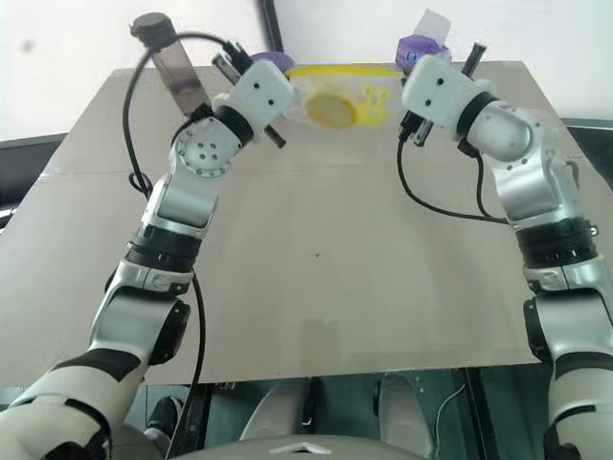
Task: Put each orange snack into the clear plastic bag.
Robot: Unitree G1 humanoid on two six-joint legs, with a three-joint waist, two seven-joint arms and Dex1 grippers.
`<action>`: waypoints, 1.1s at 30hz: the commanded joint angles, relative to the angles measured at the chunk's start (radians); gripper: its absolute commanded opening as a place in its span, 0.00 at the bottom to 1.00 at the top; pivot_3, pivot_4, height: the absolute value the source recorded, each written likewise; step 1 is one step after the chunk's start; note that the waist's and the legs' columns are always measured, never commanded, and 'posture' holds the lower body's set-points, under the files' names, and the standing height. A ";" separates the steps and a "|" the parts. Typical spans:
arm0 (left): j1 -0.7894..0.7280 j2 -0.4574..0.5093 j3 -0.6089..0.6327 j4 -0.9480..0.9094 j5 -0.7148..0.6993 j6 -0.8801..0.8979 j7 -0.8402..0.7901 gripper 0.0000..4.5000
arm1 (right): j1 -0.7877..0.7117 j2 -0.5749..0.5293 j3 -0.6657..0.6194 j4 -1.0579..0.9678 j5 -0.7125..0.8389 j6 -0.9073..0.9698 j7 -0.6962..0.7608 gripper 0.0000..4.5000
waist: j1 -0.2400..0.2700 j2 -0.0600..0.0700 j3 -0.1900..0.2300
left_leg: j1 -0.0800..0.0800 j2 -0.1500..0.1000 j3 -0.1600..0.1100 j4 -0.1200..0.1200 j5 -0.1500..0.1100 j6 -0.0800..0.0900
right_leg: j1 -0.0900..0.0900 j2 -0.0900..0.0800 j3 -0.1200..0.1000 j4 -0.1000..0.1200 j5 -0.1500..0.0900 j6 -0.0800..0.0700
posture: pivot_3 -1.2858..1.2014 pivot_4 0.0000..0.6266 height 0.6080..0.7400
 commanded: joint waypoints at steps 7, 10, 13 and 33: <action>0.482 0.064 -0.080 -0.482 -0.054 0.236 -0.225 0.00 | 0.458 -0.045 -0.020 -0.375 0.147 0.233 0.179 0.02 | -0.009 0.000 0.000 | -0.006 0.001 0.000 0.000 0.000 0.000 | -0.006 0.001 0.002 0.000 0.000 0.000 | 0.52 0.24 1.00; 0.571 0.057 -0.091 -0.553 -0.062 0.312 -0.236 0.00 | 0.540 -0.013 -0.013 -0.385 0.145 0.235 0.149 0.02 | -0.004 0.000 0.000 | 0.000 0.000 0.001 0.005 0.000 0.001 | -0.004 0.001 0.004 0.013 0.000 0.000 | 0.52 0.24 1.00; 0.636 0.028 -0.073 -0.583 -0.085 0.367 -0.215 0.17 | 0.625 -0.019 -0.028 -0.373 0.172 0.179 0.161 0.21 | -0.001 0.000 0.001 | 0.021 0.000 0.001 0.003 -0.003 0.006 | 0.015 0.002 0.004 0.013 0.000 0.000 | 0.52 0.24 1.00; 1.172 0.155 0.552 -0.750 -0.766 0.432 -0.556 0.42 | 1.164 -0.053 -0.632 -0.323 0.745 0.180 0.429 0.57 | 0.012 0.003 0.000 | 0.036 0.008 0.003 -0.002 -0.006 0.009 | 0.034 0.001 0.004 -0.003 0.000 0.000 | 0.52 0.24 1.00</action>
